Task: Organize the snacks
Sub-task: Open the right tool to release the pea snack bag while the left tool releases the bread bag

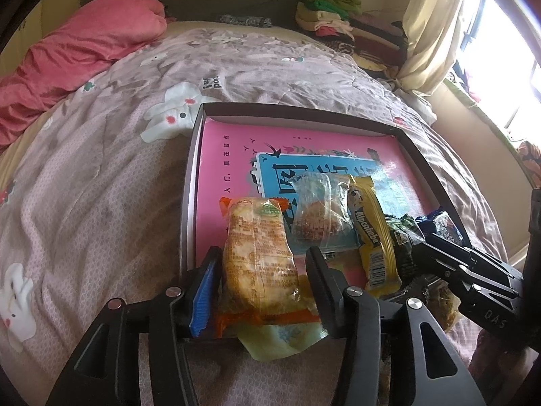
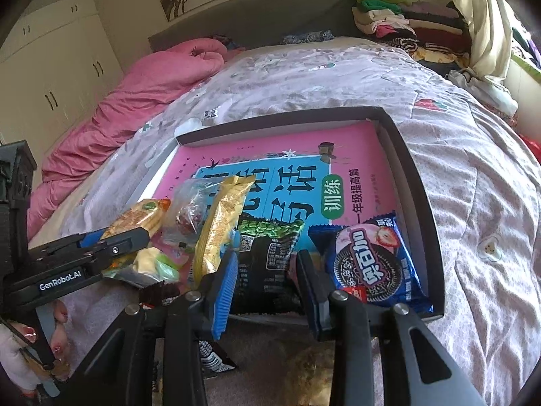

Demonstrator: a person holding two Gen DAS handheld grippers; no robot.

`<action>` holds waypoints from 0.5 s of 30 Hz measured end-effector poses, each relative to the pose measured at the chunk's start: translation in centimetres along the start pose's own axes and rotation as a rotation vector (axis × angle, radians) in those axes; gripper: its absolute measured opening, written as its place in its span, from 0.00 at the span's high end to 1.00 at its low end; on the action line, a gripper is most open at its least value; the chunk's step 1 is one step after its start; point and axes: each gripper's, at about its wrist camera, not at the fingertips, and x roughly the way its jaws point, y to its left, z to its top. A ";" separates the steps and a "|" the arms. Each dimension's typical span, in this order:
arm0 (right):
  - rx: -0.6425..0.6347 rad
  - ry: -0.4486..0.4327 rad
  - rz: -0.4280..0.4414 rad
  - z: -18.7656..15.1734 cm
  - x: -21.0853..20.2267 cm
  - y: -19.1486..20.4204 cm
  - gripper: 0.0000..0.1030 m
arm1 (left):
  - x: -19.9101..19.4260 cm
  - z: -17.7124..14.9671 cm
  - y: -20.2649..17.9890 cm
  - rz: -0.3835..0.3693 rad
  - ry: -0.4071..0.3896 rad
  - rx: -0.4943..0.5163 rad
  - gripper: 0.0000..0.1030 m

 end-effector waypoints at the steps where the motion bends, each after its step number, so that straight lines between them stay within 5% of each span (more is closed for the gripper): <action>1: 0.004 -0.002 0.002 0.0 -0.1 -0.1 0.65 | -0.1 0.0 0.0 0.000 -0.002 0.002 0.48; 15: 0.015 -0.031 0.014 -0.2 -1.3 -0.4 0.60 | -0.8 0.2 -0.4 0.011 -0.029 0.014 0.42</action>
